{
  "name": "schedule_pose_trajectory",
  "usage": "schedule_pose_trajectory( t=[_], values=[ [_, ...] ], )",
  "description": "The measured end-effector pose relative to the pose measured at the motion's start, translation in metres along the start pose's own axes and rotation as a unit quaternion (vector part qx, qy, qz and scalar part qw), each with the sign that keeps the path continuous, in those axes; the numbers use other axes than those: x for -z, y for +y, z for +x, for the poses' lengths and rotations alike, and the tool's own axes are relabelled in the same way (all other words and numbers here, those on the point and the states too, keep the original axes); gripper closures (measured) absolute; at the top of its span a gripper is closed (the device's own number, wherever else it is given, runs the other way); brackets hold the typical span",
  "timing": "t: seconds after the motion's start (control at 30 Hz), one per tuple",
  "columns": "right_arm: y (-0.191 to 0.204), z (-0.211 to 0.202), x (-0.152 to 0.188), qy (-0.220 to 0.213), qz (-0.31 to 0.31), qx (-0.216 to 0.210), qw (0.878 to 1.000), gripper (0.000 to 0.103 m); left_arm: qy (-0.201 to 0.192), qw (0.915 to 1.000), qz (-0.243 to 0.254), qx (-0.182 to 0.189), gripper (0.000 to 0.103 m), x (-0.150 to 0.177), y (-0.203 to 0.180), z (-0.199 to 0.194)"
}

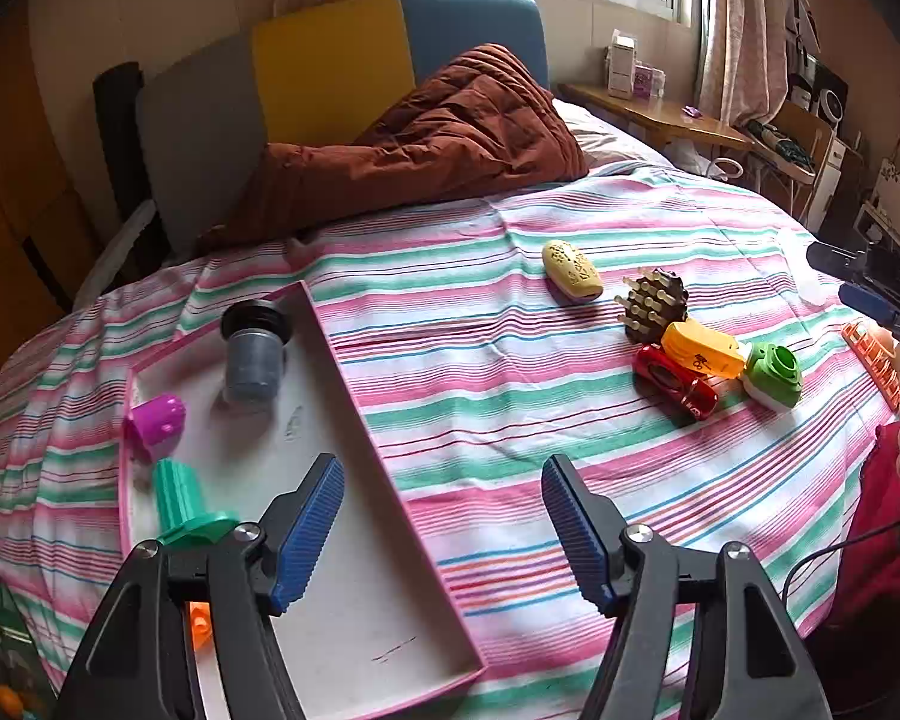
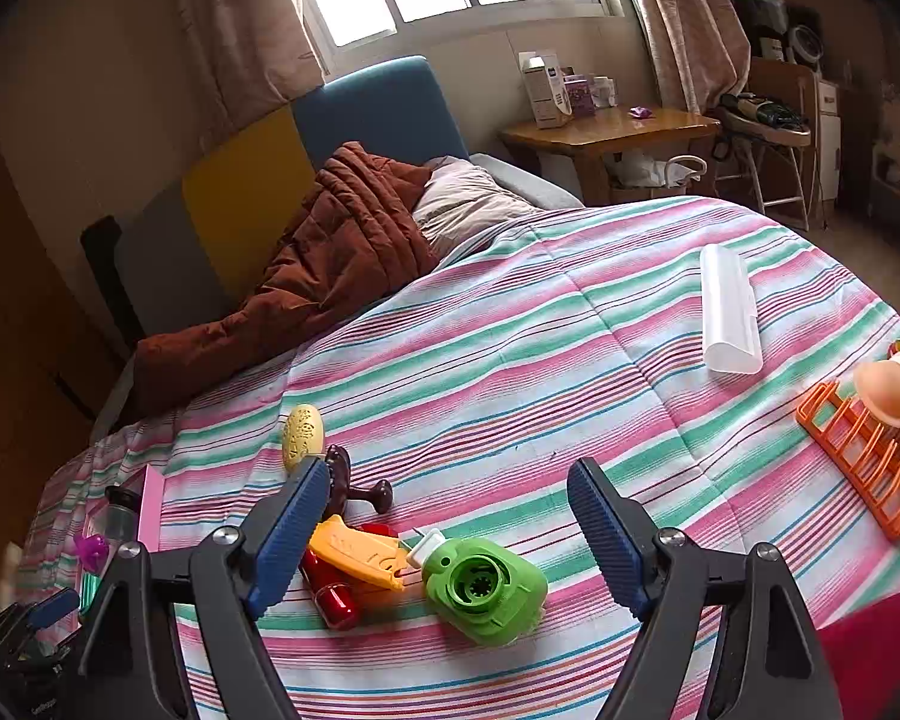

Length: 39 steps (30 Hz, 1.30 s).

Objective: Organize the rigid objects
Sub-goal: 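Grasp the yellow textured egg with the left gripper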

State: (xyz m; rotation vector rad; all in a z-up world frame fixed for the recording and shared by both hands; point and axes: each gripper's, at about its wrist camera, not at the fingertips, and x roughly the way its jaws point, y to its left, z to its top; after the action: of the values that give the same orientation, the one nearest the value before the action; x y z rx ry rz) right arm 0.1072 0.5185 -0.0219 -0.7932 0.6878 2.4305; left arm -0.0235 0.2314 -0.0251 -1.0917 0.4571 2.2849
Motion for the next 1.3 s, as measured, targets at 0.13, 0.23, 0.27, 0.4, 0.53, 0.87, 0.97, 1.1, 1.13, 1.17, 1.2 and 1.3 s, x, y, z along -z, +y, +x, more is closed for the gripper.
schedule_pose_trajectory(
  t=[0.13, 0.23, 0.27, 0.4, 0.53, 0.87, 0.97, 1.1, 1.13, 1.17, 1.2, 1.3],
  values=[
    [-0.001, 0.001, 0.0, 0.004, 0.001, 0.005, 1.0, 0.021, 0.006, 0.9998, 0.003, 0.016, 0.033, -0.01, -0.008, 0.009],
    [0.0, 0.003, 0.0, 0.007, 0.002, 0.007, 1.0, 0.021, 0.014, 0.9995, -0.004, 0.029, 0.033, -0.018, -0.011, 0.019],
    [0.0, 0.003, 0.001, 0.008, 0.001, 0.008, 1.0, 0.021, 0.018, 0.9992, -0.01, 0.034, 0.033, -0.022, -0.011, 0.023],
    [-0.001, 0.005, 0.002, 0.015, 0.003, 0.017, 1.0, 0.021, 0.026, 0.9981, -0.024, 0.05, 0.033, -0.037, -0.016, 0.038],
    [-0.002, 0.007, 0.003, 0.021, 0.006, 0.023, 0.999, 0.021, 0.035, 0.9958, -0.039, 0.074, 0.033, -0.058, -0.024, 0.058],
    [-0.004, 0.008, 0.003, 0.031, 0.02, 0.011, 0.999, 0.021, 0.07, 0.9864, -0.083, 0.123, 0.038, -0.115, -0.043, 0.122],
    [-0.002, 0.008, 0.003, 0.033, 0.019, 0.003, 0.999, 0.021, 0.078, 0.9868, -0.082, 0.116, 0.044, -0.133, -0.05, 0.144],
    [-0.002, 0.007, 0.002, 0.033, 0.022, -0.002, 0.999, 0.02, 0.108, 0.9829, -0.089, 0.12, 0.044, -0.148, -0.058, 0.174],
    [-0.003, 0.007, 0.002, 0.033, 0.024, -0.004, 0.999, 0.02, 0.112, 0.9819, -0.091, 0.122, 0.044, -0.149, -0.059, 0.179],
    [-0.003, 0.007, 0.001, 0.033, 0.025, -0.006, 0.999, 0.02, 0.118, 0.9808, -0.096, 0.123, 0.044, -0.151, -0.061, 0.186],
    [-0.004, 0.007, 0.001, 0.034, 0.028, -0.006, 0.999, 0.02, 0.121, 0.9804, -0.098, 0.121, 0.044, -0.152, -0.062, 0.191],
    [-0.007, 0.007, 0.0, 0.036, 0.036, -0.013, 0.999, 0.02, 0.137, 0.9781, -0.096, 0.123, 0.043, -0.155, -0.07, 0.209]
  ],
)
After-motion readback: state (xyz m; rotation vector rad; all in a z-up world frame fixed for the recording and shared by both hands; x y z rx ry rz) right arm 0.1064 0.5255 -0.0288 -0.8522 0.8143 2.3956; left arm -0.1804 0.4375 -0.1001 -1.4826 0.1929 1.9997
